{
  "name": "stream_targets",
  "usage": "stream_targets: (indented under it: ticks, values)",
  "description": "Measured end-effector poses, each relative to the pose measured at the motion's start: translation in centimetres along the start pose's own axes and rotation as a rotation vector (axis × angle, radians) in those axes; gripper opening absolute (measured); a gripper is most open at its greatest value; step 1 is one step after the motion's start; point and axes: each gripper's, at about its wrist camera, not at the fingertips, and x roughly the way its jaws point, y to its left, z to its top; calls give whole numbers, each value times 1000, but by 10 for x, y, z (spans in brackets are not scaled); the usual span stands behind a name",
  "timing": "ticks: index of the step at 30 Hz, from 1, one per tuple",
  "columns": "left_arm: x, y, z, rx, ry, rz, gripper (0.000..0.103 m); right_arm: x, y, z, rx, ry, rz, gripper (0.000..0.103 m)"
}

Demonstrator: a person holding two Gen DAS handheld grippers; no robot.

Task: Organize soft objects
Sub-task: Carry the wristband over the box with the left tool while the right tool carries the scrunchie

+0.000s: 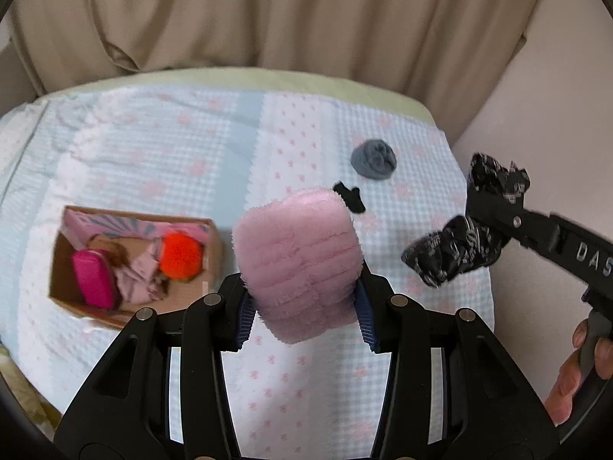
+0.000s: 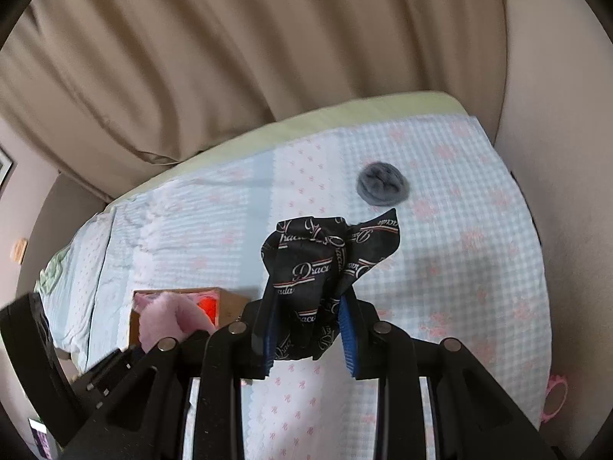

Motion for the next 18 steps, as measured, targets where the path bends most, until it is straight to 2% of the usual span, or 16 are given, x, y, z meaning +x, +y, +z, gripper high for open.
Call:
stream_targets:
  ticks: [10, 18]
  values:
    - [-61, 68, 3, -14, -71, 17, 41, -35, 66, -23, -83, -36, 19, 26]
    - [-75, 154, 14, 24, -55, 25, 41, -22, 146, -48, -116, -31, 21, 26]
